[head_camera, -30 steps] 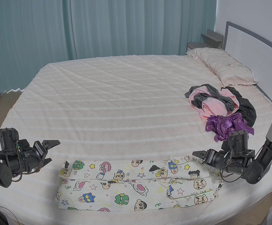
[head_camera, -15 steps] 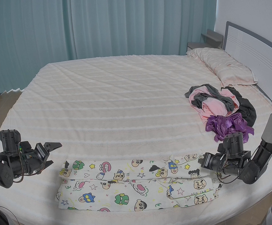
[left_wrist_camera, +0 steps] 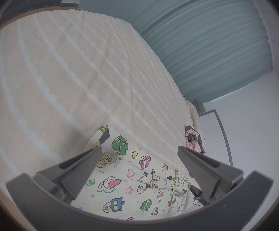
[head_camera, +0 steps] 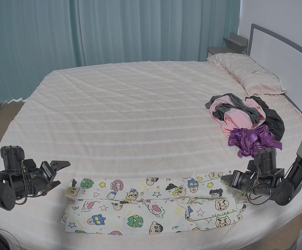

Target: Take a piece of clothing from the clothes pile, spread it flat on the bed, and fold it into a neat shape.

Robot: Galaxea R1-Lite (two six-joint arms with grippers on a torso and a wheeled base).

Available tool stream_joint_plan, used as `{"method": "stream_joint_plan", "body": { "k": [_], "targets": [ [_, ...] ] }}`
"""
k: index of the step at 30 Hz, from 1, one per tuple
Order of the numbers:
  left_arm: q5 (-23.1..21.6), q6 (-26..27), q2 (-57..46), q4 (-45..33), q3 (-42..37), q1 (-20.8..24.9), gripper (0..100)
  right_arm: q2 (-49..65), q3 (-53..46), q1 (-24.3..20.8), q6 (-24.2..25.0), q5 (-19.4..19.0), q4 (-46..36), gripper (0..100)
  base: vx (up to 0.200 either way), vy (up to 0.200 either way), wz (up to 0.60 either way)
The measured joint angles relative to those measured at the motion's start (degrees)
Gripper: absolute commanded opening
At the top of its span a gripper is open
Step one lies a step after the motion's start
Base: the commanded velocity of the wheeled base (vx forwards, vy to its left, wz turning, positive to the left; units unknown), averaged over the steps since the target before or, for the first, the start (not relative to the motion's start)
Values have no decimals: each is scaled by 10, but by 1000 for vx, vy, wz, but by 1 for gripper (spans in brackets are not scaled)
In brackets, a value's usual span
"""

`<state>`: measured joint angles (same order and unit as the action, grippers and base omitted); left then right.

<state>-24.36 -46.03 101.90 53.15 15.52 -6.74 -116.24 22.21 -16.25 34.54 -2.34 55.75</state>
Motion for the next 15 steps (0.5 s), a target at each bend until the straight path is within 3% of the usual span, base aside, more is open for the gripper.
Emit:
{"method": "stream_joint_plan", "body": {
  "k": [8,15],
  "targets": [
    [0,0,0,0,0,5,100,34,45,-6,-2,4,-64,100,0,0,0],
    [7,0,2,0,-1,23,100,28,126,-81,6,2,-122,100,0,0,0]
  ]
}}
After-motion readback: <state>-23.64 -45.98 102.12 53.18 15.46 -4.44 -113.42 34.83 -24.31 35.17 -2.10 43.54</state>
